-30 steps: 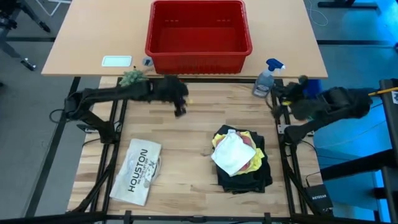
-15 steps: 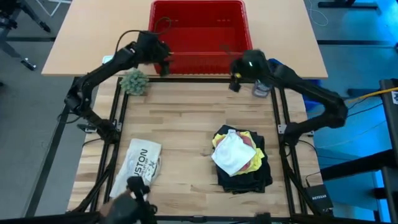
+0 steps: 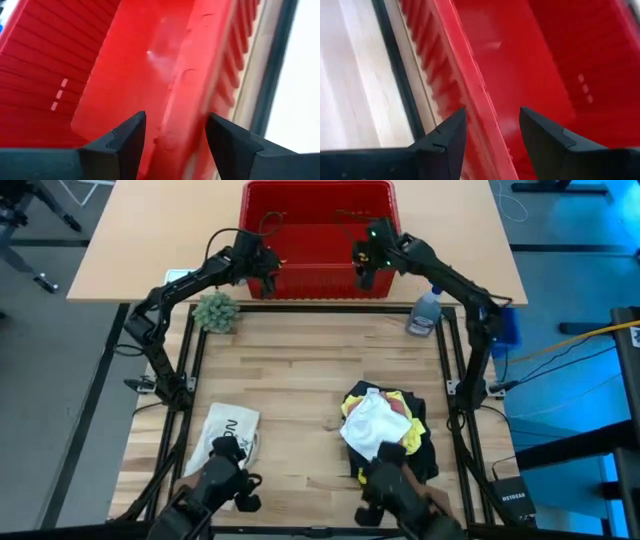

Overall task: Fold laundry
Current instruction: Move the red bin to the upper middle of the table

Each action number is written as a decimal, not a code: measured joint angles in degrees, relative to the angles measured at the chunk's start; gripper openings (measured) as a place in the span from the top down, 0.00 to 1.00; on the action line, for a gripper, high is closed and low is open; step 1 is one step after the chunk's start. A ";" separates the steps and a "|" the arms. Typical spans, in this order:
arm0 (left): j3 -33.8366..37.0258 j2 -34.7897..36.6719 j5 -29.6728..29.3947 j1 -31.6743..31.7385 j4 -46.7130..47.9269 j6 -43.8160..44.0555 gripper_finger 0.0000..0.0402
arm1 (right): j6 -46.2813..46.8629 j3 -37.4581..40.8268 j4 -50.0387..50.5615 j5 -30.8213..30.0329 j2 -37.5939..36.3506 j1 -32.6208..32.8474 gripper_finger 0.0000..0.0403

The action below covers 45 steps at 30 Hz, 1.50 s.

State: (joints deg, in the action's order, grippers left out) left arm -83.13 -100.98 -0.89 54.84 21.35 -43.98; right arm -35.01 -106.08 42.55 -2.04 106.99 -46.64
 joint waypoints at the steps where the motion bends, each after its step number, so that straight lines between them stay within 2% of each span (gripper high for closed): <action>1: 0.00 -0.23 -0.15 0.10 -0.33 -0.02 0.51 | -0.04 -1.53 1.64 0.25 1.47 -0.72 0.57; 5: 0.00 -0.66 -0.67 0.61 -1.24 -0.45 0.51 | -0.06 -4.97 6.25 2.77 5.61 -3.43 0.57; 13: -0.02 -1.58 -0.15 2.26 -1.71 -0.92 0.52 | -0.87 -5.29 8.27 4.70 8.38 -6.02 0.58; 15: -0.02 -1.95 -0.33 2.69 -1.67 -1.16 0.56 | -0.87 -5.29 8.52 5.65 8.42 -6.00 0.63; 18: -0.23 -2.27 0.66 2.96 -1.73 -3.81 0.69 | -3.51 -5.34 8.27 6.34 8.42 -5.93 0.79; 20: -0.33 -2.07 1.42 2.89 -1.27 -7.42 0.78 | -4.02 -5.40 8.81 6.35 8.42 -5.91 0.80; 24: -0.46 -0.95 0.80 2.44 0.16 -8.53 0.79 | -1.92 -5.43 10.10 5.98 8.02 -5.87 0.80; 27: -3.49 -0.80 0.75 2.04 5.24 -7.78 0.80 | -0.99 -5.53 11.72 6.56 6.75 -5.82 0.80; 32: -11.10 -0.48 3.87 2.14 14.04 -7.06 0.80 | -1.07 -12.00 16.85 8.76 6.00 -5.85 0.80; 38: -19.06 -0.23 4.94 0.19 28.26 -5.69 0.81 | -1.40 -17.70 23.53 11.83 5.71 -4.34 0.80; 45: -24.31 0.19 10.14 -3.49 40.92 -1.66 0.83 | 1.81 -18.34 35.55 11.61 1.72 -0.61 0.80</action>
State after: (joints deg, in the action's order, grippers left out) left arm -107.44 -100.79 9.26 51.35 62.27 -45.64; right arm -33.20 -124.42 78.10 9.57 108.71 -47.26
